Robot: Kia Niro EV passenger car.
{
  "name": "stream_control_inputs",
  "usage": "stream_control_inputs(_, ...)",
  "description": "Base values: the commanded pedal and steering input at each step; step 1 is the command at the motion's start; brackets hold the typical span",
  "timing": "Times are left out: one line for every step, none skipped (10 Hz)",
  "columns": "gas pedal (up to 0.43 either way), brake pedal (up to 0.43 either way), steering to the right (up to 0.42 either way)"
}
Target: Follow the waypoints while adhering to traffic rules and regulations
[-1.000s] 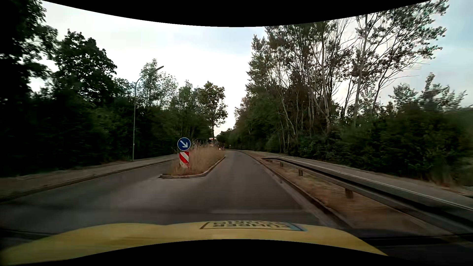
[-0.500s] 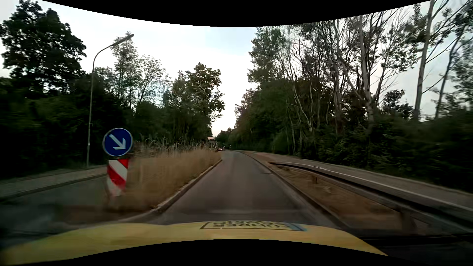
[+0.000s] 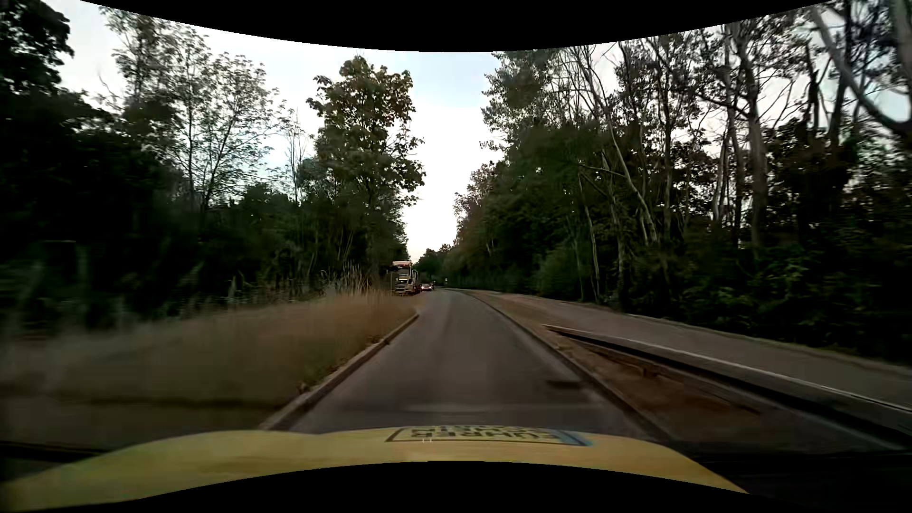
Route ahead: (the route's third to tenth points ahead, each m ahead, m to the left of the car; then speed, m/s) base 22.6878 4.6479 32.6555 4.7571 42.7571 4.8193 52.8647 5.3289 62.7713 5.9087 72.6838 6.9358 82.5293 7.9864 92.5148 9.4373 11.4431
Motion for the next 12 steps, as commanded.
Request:
stream_control_inputs(0.047,0.000,-0.006)
stream_control_inputs(0.039,0.000,-0.007)
stream_control_inputs(0.000,0.000,-0.006)
stream_control_inputs(0.000,0.000,-0.006)
stream_control_inputs(0.000,0.000,-0.006)
stream_control_inputs(0.000,0.000,-0.003)
stream_control_inputs(0.000,0.000,-0.003)
stream_control_inputs(0.000,0.000,-0.003)
stream_control_inputs(0.000,0.000,-0.003)
stream_control_inputs(0.000,0.000,-0.003)
stream_control_inputs(0.000,0.024,-0.003)
stream_control_inputs(0.000,0.073,-0.003)
